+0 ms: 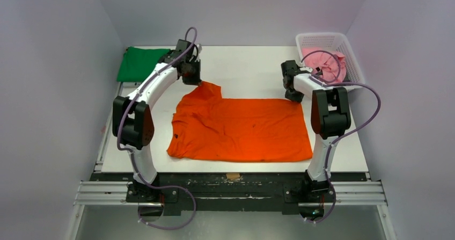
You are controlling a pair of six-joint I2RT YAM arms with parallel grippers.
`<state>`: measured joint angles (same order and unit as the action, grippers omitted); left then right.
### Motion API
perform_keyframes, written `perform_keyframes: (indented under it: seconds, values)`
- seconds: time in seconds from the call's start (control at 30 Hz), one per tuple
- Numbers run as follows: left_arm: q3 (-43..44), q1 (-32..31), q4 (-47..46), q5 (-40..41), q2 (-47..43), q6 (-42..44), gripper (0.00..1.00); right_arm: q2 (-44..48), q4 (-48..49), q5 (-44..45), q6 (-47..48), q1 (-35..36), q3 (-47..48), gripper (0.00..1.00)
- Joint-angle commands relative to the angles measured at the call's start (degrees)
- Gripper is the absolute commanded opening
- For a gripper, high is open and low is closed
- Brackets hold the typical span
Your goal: Fold and stack the t-shirts
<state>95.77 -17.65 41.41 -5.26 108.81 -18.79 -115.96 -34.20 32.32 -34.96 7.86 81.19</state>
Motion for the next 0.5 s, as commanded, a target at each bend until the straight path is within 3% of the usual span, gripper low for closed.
perform_keyframes:
  seconds: [0.0,0.17,0.47]
  values:
    - [-1.4,0.0,-1.6,1.2,-3.7,1.7,0.0,0.9,-0.5,2.6,-1.2,-0.2,-0.2,0.23]
    - [-2.8,0.0,-2.2,1.3,-4.8,2.3,0.0,1.1,1.0,3.6,-0.7,-0.2,0.9,0.01]
    - [-4.9,0.0,-2.9,1.7,-6.8,2.4,0.0,4.4,2.4,2.1,-0.6,-0.2,-2.0,0.0]
